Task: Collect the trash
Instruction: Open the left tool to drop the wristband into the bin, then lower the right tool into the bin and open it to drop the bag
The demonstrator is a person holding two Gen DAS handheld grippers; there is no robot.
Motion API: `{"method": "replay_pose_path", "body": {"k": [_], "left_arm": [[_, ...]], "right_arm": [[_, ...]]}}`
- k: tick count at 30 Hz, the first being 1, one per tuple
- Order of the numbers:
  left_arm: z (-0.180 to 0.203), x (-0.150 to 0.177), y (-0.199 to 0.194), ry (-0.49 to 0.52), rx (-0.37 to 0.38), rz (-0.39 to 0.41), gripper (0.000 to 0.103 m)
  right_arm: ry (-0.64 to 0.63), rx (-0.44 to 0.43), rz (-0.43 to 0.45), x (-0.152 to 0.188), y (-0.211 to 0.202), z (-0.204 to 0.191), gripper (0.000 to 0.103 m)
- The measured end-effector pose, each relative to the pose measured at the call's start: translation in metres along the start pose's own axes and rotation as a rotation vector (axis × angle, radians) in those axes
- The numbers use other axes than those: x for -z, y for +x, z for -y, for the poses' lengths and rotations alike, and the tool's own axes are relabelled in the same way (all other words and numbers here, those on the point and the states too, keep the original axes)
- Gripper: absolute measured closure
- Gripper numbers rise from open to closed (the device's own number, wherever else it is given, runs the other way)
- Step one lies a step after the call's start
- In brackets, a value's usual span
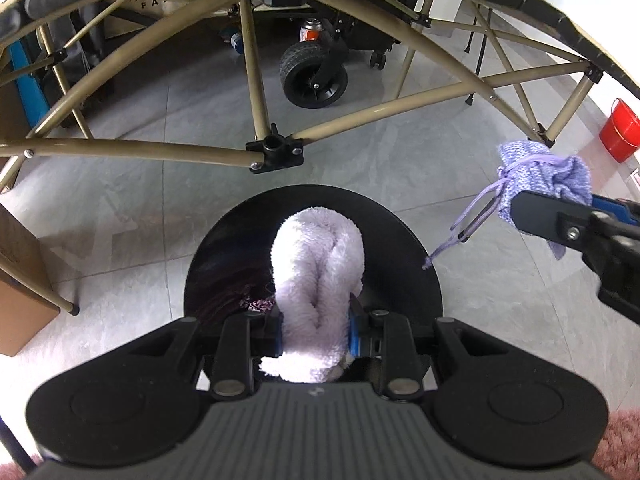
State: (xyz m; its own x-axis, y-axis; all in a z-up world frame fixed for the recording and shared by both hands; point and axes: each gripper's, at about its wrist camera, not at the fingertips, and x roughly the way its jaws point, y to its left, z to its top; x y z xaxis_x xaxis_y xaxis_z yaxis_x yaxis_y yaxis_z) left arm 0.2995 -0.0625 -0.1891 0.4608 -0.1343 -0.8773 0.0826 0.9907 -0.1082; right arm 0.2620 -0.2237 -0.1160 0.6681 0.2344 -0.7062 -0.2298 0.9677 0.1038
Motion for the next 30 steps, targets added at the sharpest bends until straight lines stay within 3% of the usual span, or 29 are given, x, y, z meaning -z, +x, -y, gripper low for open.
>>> {"method": "replay_pose_path", "body": {"k": [5,7,10,15,30], "left_arm": [[0.0043,0.002,0.0047,0.005,-0.005,-0.014,0.073],[0.0042,0.0028,0.0045,-0.003,-0.014,-0.013,0.064],[0.0025,0.0035,0.0021,-0.021,-0.027,-0.002,0.008],[-0.0012,0.0026,-0.0002,-0.045,-0.036,-0.012,0.001],[0.0001,0.0038,0.0015,-0.031,-0.057,-0.045,0.0]], "right_arm": [[-0.003,-0.005,-0.007,0.0039,-0.0002,-0.0023,0.076],[0.002,-0.006,-0.01,0.0045,-0.0001,-0.0008,0.076],[0.01,0.001,-0.008,0.0047,-0.0006,0.0015,0.076],[0.017,0.007,-0.006,0.0052,0.0003,0.0029,0.075],[0.017,-0.001,-0.014,0.0061,0.0023,0.0016,0.075]]}}
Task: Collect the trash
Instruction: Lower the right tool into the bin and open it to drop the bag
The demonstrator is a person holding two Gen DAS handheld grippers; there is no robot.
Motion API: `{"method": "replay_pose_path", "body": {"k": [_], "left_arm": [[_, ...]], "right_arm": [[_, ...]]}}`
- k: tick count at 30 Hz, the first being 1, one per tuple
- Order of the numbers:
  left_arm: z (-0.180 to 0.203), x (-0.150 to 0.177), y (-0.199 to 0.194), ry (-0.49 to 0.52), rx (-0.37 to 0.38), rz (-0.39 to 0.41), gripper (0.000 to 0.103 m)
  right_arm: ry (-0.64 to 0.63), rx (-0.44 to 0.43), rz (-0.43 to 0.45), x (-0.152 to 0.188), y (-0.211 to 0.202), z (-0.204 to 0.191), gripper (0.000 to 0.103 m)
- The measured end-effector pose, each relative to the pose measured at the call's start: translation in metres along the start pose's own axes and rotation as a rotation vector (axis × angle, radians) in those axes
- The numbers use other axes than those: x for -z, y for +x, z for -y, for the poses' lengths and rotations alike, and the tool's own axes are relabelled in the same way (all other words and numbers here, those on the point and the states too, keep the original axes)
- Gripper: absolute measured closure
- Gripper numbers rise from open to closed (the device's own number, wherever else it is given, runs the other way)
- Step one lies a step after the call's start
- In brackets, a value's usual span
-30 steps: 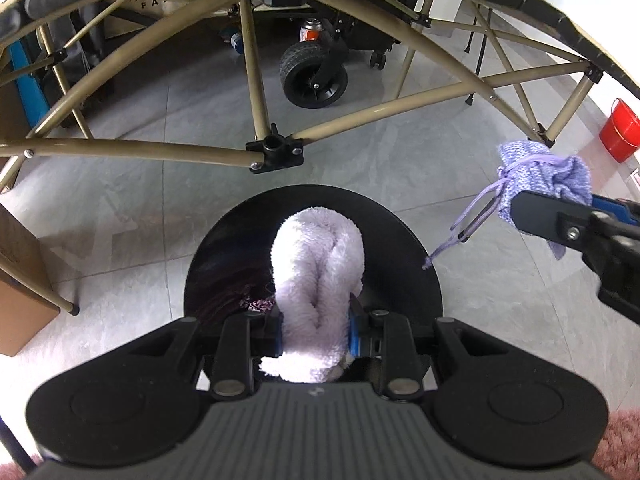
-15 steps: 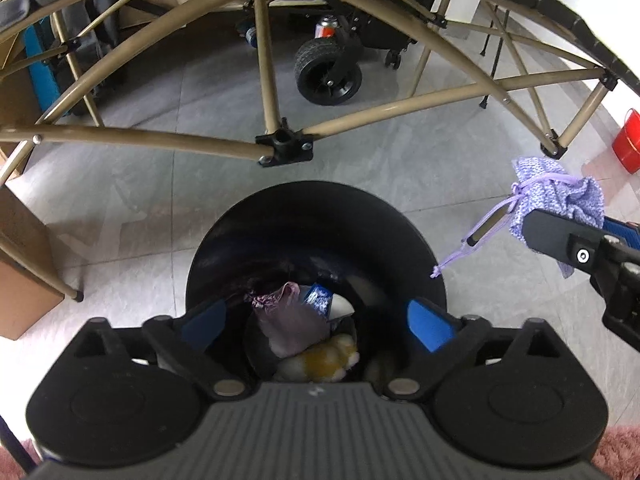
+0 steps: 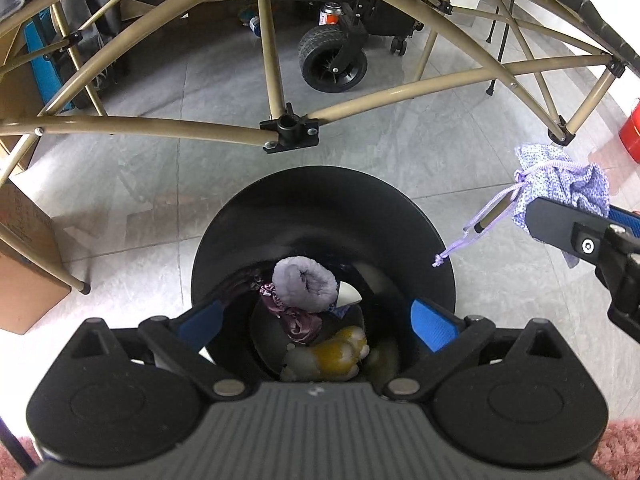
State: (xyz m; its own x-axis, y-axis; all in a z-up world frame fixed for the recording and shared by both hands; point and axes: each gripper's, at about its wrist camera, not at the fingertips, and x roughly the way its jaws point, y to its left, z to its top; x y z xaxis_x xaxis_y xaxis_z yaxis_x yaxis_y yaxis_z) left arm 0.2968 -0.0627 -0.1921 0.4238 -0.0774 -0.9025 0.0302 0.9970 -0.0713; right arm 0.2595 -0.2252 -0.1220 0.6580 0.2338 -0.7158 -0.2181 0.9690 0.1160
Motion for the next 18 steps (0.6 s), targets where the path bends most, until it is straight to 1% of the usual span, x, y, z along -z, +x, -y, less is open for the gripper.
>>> {"method": "replay_pose_path", "body": {"k": [10,18], "left_arm": [[-0.008,0.004,-0.007,0.011,-0.034,0.001,0.0],[-0.031,0.004,-0.015,-0.037,-0.069,-0.002,0.0]], "right_arm": [[-0.023,-0.018,-0.022,0.0,0.005,-0.011,0.075],[-0.05,-0.049,-0.051,-0.001,0.015,-0.031,0.075]]}}
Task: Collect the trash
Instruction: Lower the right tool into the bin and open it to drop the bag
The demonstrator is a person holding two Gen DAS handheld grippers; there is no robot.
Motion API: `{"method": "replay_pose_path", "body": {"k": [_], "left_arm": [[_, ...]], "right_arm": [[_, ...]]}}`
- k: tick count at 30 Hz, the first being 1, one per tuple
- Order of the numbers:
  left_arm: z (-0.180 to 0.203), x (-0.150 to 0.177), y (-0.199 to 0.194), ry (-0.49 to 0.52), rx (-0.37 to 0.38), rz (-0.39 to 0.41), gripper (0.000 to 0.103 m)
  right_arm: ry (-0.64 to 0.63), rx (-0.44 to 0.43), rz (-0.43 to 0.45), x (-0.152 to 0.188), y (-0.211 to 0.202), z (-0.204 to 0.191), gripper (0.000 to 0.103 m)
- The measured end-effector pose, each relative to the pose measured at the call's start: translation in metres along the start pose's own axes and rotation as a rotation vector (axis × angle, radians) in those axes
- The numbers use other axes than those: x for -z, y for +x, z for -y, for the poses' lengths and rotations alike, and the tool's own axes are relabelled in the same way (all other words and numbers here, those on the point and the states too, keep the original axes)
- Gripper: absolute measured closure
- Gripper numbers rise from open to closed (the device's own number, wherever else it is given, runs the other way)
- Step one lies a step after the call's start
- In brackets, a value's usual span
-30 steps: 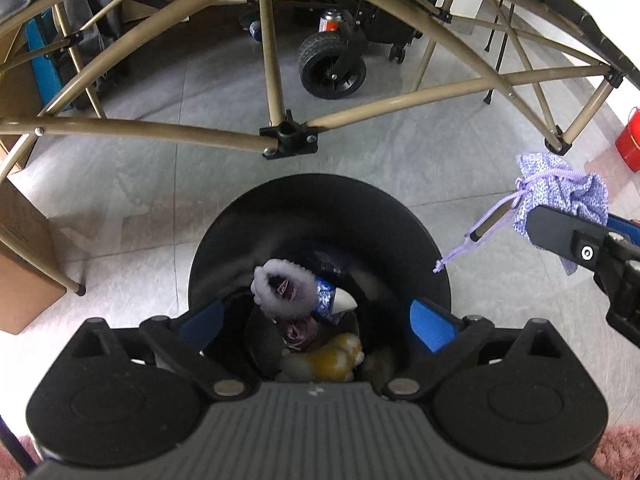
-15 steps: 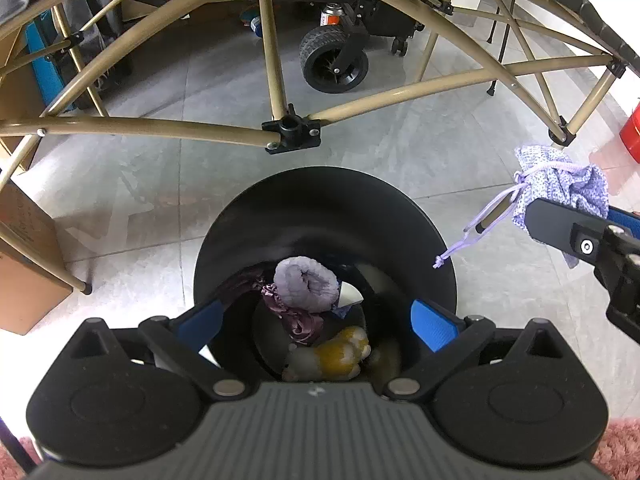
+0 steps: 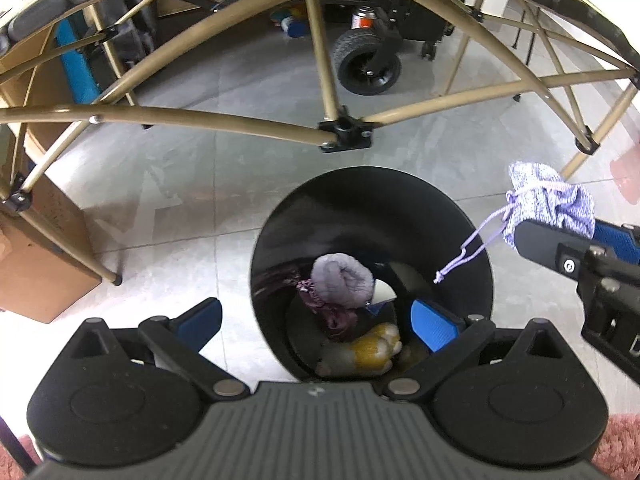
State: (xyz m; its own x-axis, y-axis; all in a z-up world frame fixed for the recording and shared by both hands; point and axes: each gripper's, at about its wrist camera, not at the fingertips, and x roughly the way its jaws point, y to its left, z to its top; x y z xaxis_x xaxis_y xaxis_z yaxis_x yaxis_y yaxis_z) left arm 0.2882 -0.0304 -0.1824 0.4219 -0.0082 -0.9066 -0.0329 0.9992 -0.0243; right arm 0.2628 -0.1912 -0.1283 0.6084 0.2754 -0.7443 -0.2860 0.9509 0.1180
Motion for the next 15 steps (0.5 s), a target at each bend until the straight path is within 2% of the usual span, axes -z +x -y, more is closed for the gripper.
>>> {"method": "replay_pose_path", "body": {"k": [15], "left_arm": [[-0.05,-0.001,-0.013,-0.106,-0.147,0.002,0.0]], "right_arm": [[-0.043,-0.032,-0.049,-0.004,0.02,-0.029,0.074]]}}
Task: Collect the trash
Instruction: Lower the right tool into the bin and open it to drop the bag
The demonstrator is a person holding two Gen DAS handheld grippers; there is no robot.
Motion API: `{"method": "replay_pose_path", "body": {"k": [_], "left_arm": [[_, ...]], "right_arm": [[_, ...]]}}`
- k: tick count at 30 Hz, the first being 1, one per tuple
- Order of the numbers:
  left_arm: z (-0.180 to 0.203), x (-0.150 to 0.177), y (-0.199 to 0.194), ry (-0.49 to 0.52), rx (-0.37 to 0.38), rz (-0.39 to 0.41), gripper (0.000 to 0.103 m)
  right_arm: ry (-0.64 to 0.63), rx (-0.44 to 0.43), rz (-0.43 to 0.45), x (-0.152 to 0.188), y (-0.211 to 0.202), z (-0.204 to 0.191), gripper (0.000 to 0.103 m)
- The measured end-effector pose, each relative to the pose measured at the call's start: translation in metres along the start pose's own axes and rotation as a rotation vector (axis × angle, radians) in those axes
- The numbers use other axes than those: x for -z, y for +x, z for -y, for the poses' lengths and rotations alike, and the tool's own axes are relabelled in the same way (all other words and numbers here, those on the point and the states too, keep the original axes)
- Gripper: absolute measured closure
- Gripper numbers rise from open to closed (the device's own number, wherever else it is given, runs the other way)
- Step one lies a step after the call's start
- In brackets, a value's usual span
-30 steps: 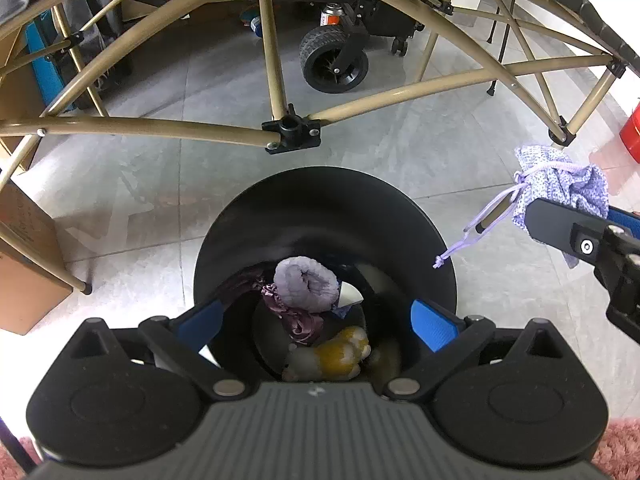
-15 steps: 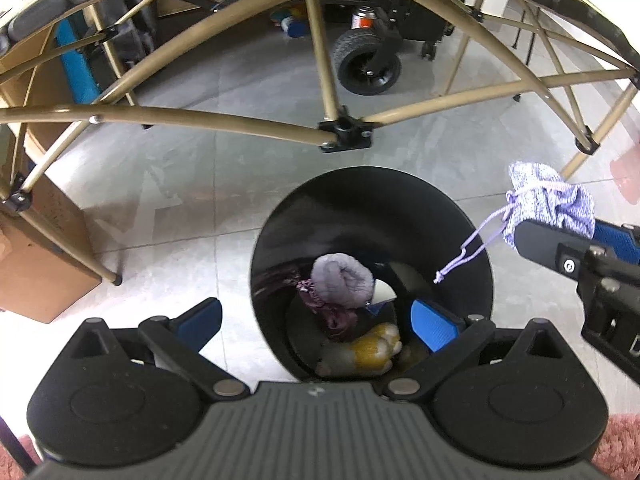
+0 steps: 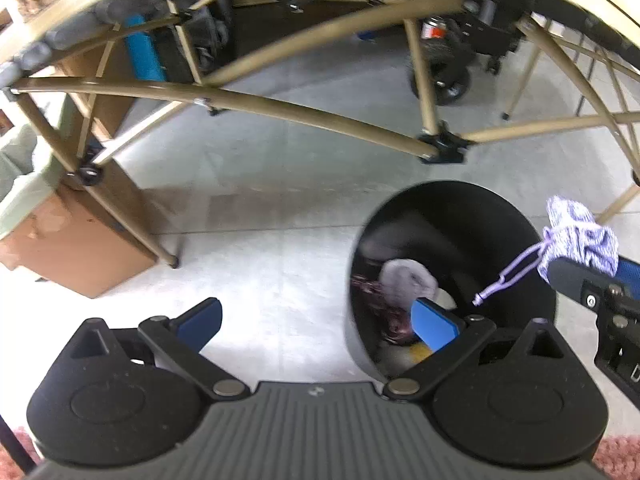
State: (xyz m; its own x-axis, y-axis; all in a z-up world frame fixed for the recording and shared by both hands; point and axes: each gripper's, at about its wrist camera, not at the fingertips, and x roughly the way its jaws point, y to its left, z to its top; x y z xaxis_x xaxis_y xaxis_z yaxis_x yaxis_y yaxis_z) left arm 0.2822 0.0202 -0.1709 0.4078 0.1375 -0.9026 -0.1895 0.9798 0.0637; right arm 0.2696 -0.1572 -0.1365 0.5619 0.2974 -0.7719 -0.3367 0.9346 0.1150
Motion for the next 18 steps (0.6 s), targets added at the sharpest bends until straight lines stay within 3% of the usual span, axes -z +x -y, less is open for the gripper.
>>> {"method": "replay_pose_path", "body": {"k": [10,18], "left_arm": [[-0.036,-0.007,-0.017,-0.08,-0.063,0.061,0.0],[-0.051,-0.008,-0.023,-0.122,-0.054,0.077,0.0]], "right_arm": [[-0.026,-0.023,-0.048,-0.006,0.025,-0.026,0.074],[-0.03,-0.021,-0.11,-0.004,0.049,-0.04,0.074]]}}
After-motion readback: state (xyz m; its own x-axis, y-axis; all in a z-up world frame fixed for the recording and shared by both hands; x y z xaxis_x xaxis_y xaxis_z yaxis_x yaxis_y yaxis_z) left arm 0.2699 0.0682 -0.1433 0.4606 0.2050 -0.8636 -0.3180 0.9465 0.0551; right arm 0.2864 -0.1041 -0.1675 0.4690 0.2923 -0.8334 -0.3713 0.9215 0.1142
